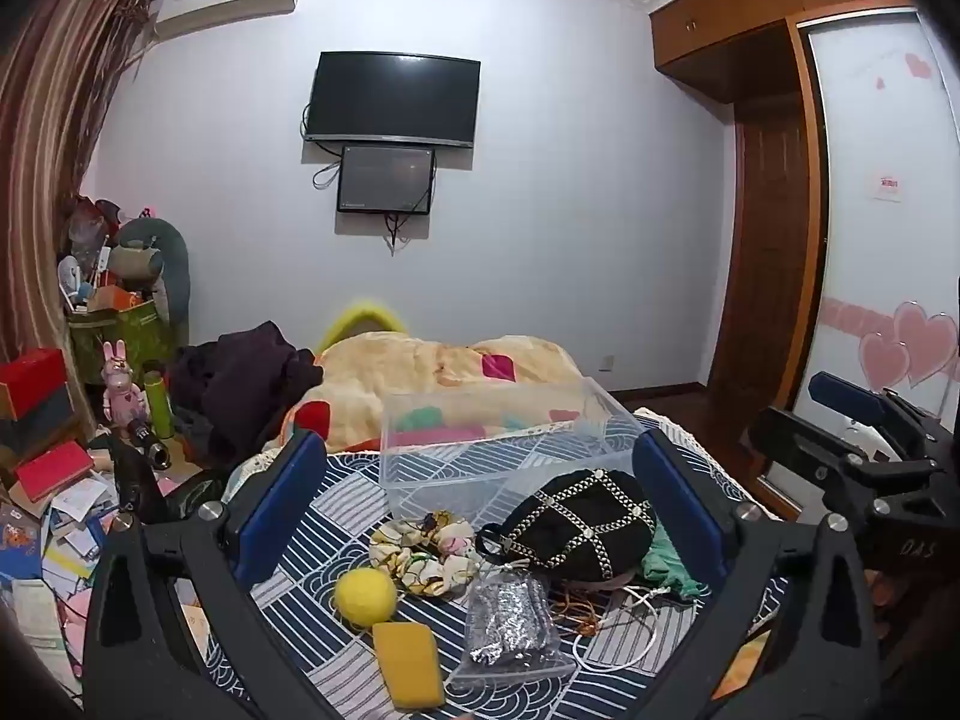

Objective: Organize soft objects

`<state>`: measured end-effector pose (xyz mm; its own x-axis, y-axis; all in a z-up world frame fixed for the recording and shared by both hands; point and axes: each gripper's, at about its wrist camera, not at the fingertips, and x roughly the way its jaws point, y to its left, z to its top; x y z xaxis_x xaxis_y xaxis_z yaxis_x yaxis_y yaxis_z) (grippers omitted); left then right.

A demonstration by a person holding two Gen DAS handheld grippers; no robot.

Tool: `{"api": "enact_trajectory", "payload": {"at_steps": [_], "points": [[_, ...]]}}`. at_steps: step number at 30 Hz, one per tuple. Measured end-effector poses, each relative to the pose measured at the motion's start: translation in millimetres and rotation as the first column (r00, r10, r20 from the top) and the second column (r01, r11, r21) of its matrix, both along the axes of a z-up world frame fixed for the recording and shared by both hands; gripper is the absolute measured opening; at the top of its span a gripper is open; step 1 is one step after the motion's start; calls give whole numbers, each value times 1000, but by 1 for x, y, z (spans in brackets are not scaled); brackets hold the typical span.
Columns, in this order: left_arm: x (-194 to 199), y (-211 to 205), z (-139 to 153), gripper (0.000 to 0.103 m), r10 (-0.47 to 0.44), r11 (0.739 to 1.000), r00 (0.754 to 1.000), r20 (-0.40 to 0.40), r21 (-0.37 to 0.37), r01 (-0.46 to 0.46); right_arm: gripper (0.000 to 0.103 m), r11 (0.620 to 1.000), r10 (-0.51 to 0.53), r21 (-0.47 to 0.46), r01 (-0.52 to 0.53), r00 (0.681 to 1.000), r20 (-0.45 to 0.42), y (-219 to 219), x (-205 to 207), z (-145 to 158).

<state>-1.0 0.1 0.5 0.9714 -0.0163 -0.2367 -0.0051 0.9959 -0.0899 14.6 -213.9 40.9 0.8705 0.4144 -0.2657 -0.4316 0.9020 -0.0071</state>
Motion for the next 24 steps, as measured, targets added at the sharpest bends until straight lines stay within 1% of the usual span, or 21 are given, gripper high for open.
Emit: {"api": "enact_trajectory", "payload": {"at_steps": [1, 2, 4, 5, 8, 10, 11, 19, 24], "points": [[-1, 0, 0, 103, -3, 1000, 1000, 5, -2, 3, 103, 1000, 1, 2, -1, 1000, 0, 0, 0, 0], [3, 6, -3, 103, -3, 1000, 1000, -22, -25, 2, 103, 1000, 1, 2, -1, 1000, 1, 0, 0, 0], [2, 9, -5, 103, 7, 1000, 1000, -6, -18, -7, 103, 1000, 4, 3, -4, 1000, 2, -1, -1, 1], [-1, 0, -4, 103, 10, 1000, 1000, 7, 19, -10, 103, 1000, 5, 3, -5, 1000, 2, -1, -1, 1], [0, -8, -6, 103, 9, 999, 1000, 2, 54, -9, 103, 1000, 8, 0, -8, 1000, 3, 1, -1, 1], [-2, -8, -1, 103, 14, 998, 1000, 2, 54, -14, 103, 1000, 9, -3, -9, 1000, 1, 4, 2, 1], [-2, -7, -1, 103, 13, 999, 1000, 0, 52, -13, 103, 1000, 3, 14, -3, 1000, 18, 0, -4, 3], [-2, -5, -2, 103, 6, 999, 1000, -7, 33, -6, 103, 1000, 2, 11, -2, 1000, 9, 0, -3, 1], [-1, -5, -3, 103, 8, 999, 1000, -7, 34, -8, 103, 1000, 2, 11, -2, 1000, 6, 1, -4, 2]]}}
